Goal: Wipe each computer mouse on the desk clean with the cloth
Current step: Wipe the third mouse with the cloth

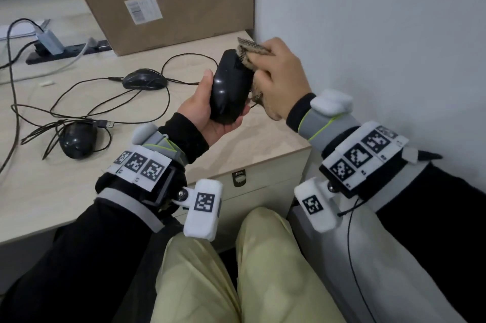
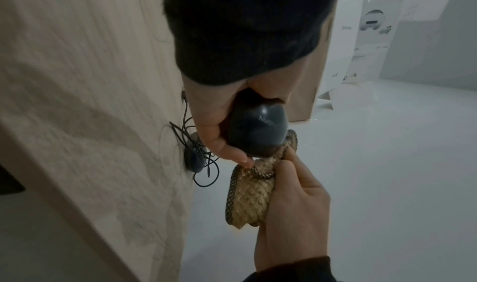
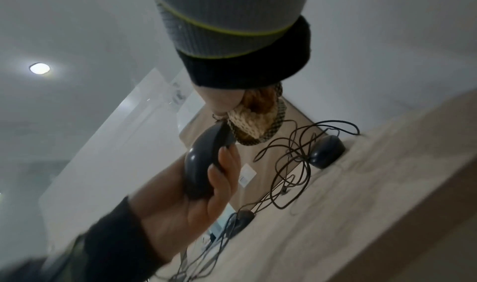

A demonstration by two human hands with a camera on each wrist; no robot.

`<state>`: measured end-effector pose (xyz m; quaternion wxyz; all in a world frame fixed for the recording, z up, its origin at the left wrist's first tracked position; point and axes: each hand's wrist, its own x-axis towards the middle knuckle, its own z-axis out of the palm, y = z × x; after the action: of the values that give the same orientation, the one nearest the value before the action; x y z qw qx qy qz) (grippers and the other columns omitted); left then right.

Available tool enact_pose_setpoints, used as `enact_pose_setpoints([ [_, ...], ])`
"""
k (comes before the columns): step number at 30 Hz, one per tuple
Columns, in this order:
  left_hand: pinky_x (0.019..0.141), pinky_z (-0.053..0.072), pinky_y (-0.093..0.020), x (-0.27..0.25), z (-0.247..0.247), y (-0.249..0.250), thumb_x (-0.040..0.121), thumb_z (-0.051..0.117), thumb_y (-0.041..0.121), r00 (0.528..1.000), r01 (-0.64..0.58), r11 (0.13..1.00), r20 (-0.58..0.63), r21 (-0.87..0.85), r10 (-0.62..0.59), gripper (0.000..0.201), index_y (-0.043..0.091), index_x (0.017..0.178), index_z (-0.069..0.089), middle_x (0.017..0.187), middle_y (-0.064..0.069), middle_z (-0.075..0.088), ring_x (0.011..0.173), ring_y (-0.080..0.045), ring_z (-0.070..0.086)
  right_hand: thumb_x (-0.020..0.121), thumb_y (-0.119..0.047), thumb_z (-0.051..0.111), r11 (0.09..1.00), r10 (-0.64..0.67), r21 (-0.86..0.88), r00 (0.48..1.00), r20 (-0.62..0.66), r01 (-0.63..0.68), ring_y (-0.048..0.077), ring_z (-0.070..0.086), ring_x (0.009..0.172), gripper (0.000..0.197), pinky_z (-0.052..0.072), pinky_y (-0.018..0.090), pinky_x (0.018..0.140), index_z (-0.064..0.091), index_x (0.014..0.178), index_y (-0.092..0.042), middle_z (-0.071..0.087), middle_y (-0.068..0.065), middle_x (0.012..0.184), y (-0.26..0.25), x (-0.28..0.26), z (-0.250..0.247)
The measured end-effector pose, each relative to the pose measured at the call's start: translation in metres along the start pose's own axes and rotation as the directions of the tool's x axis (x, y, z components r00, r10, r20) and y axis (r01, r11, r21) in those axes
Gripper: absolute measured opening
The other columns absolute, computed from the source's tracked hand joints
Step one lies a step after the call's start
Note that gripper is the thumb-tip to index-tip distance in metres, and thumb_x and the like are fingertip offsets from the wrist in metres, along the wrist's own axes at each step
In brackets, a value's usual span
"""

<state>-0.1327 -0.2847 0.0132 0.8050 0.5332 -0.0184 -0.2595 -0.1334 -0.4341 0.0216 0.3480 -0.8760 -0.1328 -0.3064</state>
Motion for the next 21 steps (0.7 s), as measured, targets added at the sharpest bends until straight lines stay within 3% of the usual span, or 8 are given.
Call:
enact_pose_setpoints([
  [4, 0.058, 0.051, -0.021, 0.001, -0.001, 0.001, 0.095, 0.019, 0.059, 1.0, 0.004, 0.999, -0.028, -0.036, -0.006, 0.065, 0.01, 0.1, 0.062, 0.076, -0.008, 0.069, 0.064, -0.017, 0.065, 0.08, -0.006, 0.045, 0.994, 0.111, 0.023, 0.987, -0.12, -0.109, 0.017, 0.051, 0.082, 0.031, 0.029, 0.015, 0.069, 0.07, 0.098, -0.003, 0.057, 0.019, 0.099, 0.006, 0.006, -0.007],
  [7, 0.058, 0.051, -0.022, 0.001, -0.001, 0.005, 0.096, 0.019, 0.059, 1.0, -0.002, 0.999, -0.028, -0.05, 0.0, 0.064, 0.011, 0.101, 0.061, 0.077, -0.007, 0.069, 0.065, -0.017, 0.065, 0.077, 0.001, 0.048, 0.998, -0.043, 0.045, 0.995, -0.086, 0.047, 0.018, 0.052, 0.08, 0.029, 0.035, 0.015, 0.071, 0.07, 0.097, -0.001, 0.058, 0.021, 0.097, -0.008, -0.008, -0.003],
  [9, 0.058, 0.051, -0.022, 0.001, -0.001, 0.003, 0.096, 0.019, 0.058, 1.0, -0.001, 1.0, -0.017, -0.027, 0.0, 0.063, 0.011, 0.104, 0.06, 0.079, -0.007, 0.069, 0.066, -0.017, 0.065, 0.078, 0.0, 0.049, 0.996, -0.092, -0.002, 0.996, 0.0, 0.092, 0.026, 0.057, 0.083, 0.028, 0.041, 0.024, 0.076, 0.069, 0.097, -0.001, 0.057, 0.022, 0.101, -0.009, -0.014, 0.002],
  [11, 0.057, 0.052, -0.022, -0.001, -0.001, -0.001, 0.096, 0.019, 0.059, 1.0, 0.019, 1.0, -0.007, 0.016, -0.019, 0.065, 0.009, 0.112, 0.058, 0.084, -0.008, 0.068, 0.066, -0.017, 0.066, 0.079, -0.007, 0.046, 0.999, 0.001, -0.041, 1.0, 0.018, 0.0, 0.03, 0.057, 0.087, 0.031, 0.041, 0.029, 0.075, 0.069, 0.099, -0.003, 0.056, 0.021, 0.103, -0.001, -0.007, 0.002],
  [15, 0.057, 0.052, -0.021, -0.003, -0.002, -0.001, 0.095, 0.018, 0.061, 1.0, 0.019, 1.0, 0.016, 0.018, -0.019, 0.067, 0.01, 0.111, 0.059, 0.083, -0.009, 0.068, 0.066, -0.017, 0.066, 0.08, -0.011, 0.043, 0.98, 0.193, -0.036, 0.98, -0.054, -0.196, 0.026, 0.056, 0.091, 0.036, 0.036, 0.025, 0.075, 0.07, 0.103, -0.008, 0.056, 0.019, 0.103, 0.019, 0.003, -0.008],
  [18, 0.058, 0.052, -0.02, -0.002, 0.0, 0.002, 0.094, 0.018, 0.061, 1.0, 0.009, 1.0, 0.017, -0.015, -0.009, 0.067, 0.01, 0.108, 0.059, 0.081, -0.008, 0.069, 0.066, -0.017, 0.067, 0.076, -0.001, 0.046, 0.997, 0.056, 0.068, 0.982, -0.18, -0.044, 0.016, 0.054, 0.089, 0.036, 0.036, 0.012, 0.076, 0.07, 0.103, -0.004, 0.058, 0.019, 0.101, 0.006, -0.006, -0.009],
  [19, 0.058, 0.052, -0.019, -0.002, 0.001, 0.002, 0.094, 0.018, 0.061, 1.0, 0.006, 1.0, 0.013, -0.019, -0.005, 0.066, 0.011, 0.109, 0.058, 0.083, -0.008, 0.068, 0.067, -0.017, 0.066, 0.075, 0.002, 0.047, 0.996, -0.019, 0.085, 0.988, -0.153, 0.032, 0.014, 0.053, 0.089, 0.036, 0.036, 0.01, 0.078, 0.07, 0.102, -0.003, 0.059, 0.02, 0.102, -0.002, -0.011, -0.006],
  [21, 0.058, 0.051, -0.019, -0.002, 0.003, 0.0, 0.095, 0.02, 0.059, 1.0, -0.003, 1.0, 0.008, -0.02, 0.003, 0.061, 0.013, 0.112, 0.056, 0.088, -0.007, 0.065, 0.07, -0.018, 0.065, 0.074, 0.004, 0.048, 0.99, -0.132, 0.035, 0.99, -0.047, 0.133, 0.022, 0.056, 0.09, 0.033, 0.039, 0.016, 0.081, 0.069, 0.1, 0.0, 0.058, 0.022, 0.103, -0.01, -0.019, 0.001],
])
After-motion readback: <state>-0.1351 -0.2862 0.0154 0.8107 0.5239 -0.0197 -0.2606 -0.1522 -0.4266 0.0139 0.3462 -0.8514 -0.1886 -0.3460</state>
